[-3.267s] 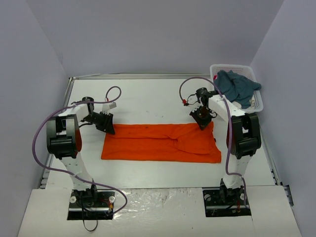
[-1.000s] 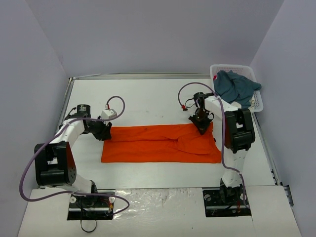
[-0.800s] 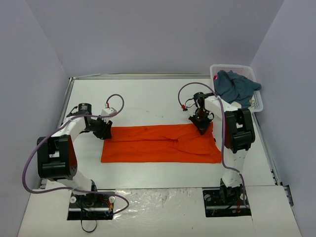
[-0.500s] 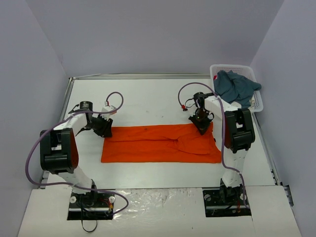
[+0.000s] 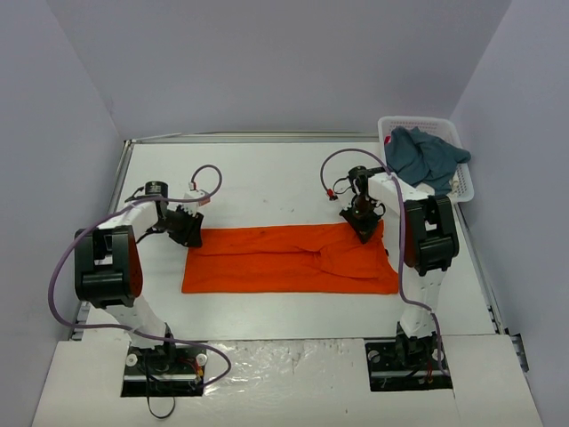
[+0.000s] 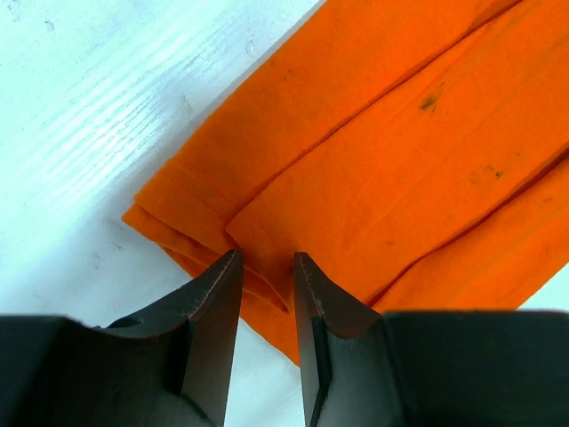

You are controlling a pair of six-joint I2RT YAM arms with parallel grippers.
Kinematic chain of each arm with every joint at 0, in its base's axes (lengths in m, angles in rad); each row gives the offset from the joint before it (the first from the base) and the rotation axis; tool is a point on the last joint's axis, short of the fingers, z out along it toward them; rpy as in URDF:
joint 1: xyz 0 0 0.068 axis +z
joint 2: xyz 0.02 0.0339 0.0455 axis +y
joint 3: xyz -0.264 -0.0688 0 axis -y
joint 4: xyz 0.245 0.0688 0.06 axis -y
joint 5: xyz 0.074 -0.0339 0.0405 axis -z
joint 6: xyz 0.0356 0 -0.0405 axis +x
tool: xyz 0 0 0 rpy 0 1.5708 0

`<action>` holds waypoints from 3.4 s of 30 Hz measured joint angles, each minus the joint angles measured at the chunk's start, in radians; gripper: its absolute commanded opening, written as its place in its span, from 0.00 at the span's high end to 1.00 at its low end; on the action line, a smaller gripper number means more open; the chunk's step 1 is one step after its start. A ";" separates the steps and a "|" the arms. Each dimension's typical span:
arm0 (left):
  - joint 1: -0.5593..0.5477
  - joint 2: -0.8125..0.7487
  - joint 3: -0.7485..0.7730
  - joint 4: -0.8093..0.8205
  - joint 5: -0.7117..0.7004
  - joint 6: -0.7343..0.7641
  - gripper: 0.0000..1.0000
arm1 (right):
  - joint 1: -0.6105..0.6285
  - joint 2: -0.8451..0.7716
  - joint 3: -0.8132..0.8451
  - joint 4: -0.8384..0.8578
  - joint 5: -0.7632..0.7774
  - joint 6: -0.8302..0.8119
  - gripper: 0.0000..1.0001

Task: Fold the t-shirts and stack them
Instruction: Fold the other side of the tshirt into a rectangle, then rotate the tshirt 90 degrees

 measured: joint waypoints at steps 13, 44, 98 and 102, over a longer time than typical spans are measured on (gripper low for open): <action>0.000 0.017 0.021 -0.059 0.056 0.034 0.97 | 0.000 0.000 0.000 0.000 0.000 0.000 1.00; -0.037 -0.189 -0.087 -0.158 -0.037 0.337 0.97 | 0.000 0.002 0.000 0.000 0.002 0.001 1.00; -0.253 -0.090 0.073 -0.131 -0.241 0.024 0.98 | 0.000 -0.253 -0.086 -0.051 -0.046 -0.015 1.00; -0.270 -0.054 0.073 -0.100 -0.304 -0.011 0.98 | 0.000 -0.250 -0.145 -0.058 -0.045 -0.023 1.00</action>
